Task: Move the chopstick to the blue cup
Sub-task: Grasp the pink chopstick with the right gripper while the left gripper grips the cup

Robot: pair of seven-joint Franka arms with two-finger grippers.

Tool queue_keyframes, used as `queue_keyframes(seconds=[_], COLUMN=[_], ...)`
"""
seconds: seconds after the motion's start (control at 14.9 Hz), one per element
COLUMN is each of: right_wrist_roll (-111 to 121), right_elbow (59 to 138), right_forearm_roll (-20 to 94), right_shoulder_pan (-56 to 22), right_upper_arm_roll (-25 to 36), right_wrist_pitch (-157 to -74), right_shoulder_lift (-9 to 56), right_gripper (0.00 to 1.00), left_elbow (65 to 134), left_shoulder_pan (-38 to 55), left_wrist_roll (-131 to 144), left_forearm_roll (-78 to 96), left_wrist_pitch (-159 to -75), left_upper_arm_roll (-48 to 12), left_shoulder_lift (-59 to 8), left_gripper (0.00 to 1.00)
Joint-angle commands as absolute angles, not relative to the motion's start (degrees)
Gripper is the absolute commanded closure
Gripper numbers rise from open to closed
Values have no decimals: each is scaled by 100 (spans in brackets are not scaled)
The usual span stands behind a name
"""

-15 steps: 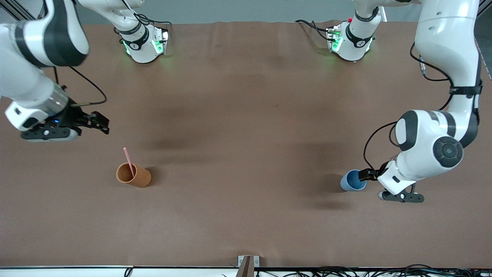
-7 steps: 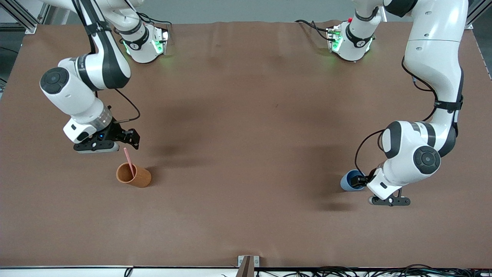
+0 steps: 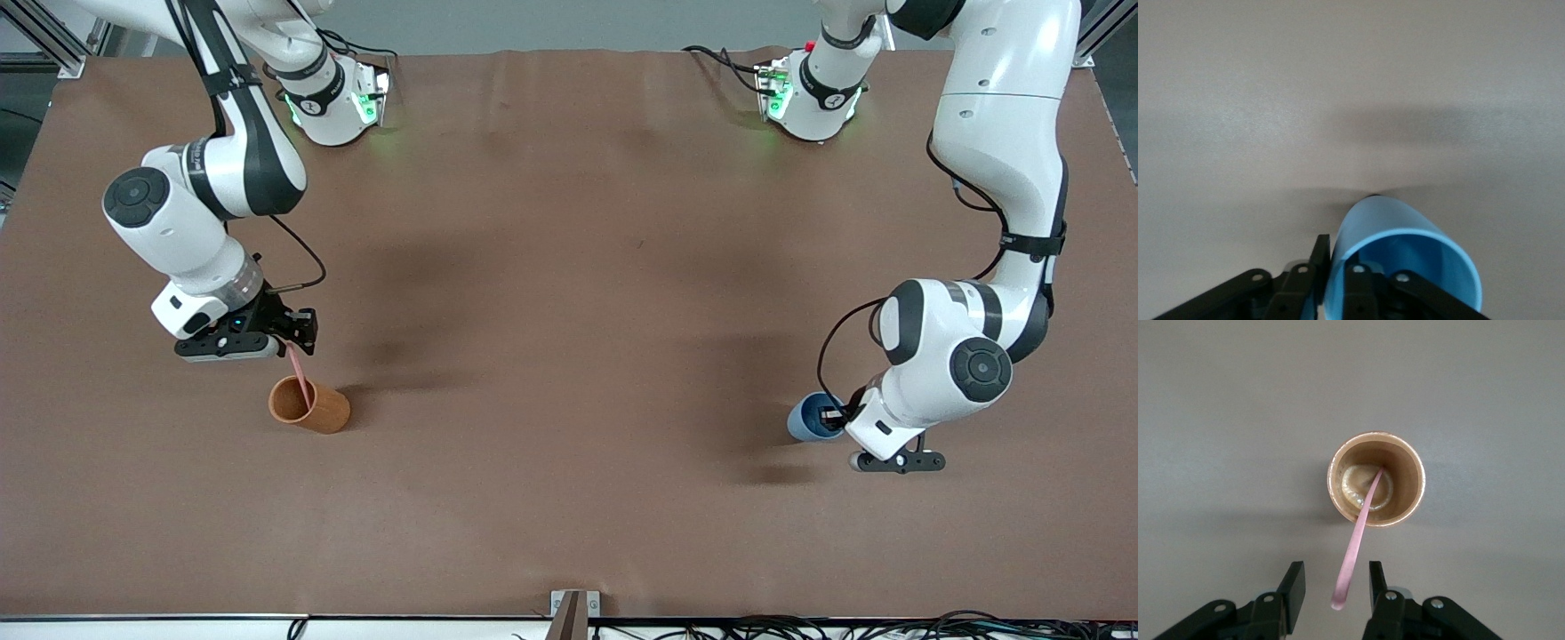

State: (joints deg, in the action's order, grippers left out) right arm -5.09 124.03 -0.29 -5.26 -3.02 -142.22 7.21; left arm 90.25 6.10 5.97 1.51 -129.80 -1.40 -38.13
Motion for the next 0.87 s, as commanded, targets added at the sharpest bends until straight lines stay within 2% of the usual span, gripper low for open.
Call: queue_keyframes(seconds=[0.0,0.07,0.2,0.54,0.67,0.81], right_wrist_roll=[-545,-545,-545,-536,-536,-562], right_elbow=[12445,12445,12445,12393,12236,11902], right_forearm_roll=[-158,-158,-158,-158,-158,-158], right_shoulder_pan=[-483,-483,-483,-431,-396,-361], right_upper_arm_roll=[-308,-299,-299,-290,-290,-290], right_wrist_pitch=[-14247,-14247,-14247,-14265,-14177,-13740], right_shoulder_lift=[650,650,650,642,650,650], right_gripper=[73,79,79,94,96,96], left_elbow=[9070,9070,8992,9026,9009,9018], left_shoulder_pan=[668,694,721,747,773,791], left_wrist_roll=[650,650,798,3458,4364,5181], left_forearm_roll=[167,167,141,-235,-605,-1043], left_wrist_pitch=[-12999,-12877,-12290,-12085,-12076,-12102], left_upper_arm_roll=[-132,-132,-210,-1693,-2195,-2774], left_shoulder_lift=[-3640,-3482,-3061,-2751,-2943,-3154], left_gripper=[100,100,100,100,100,100])
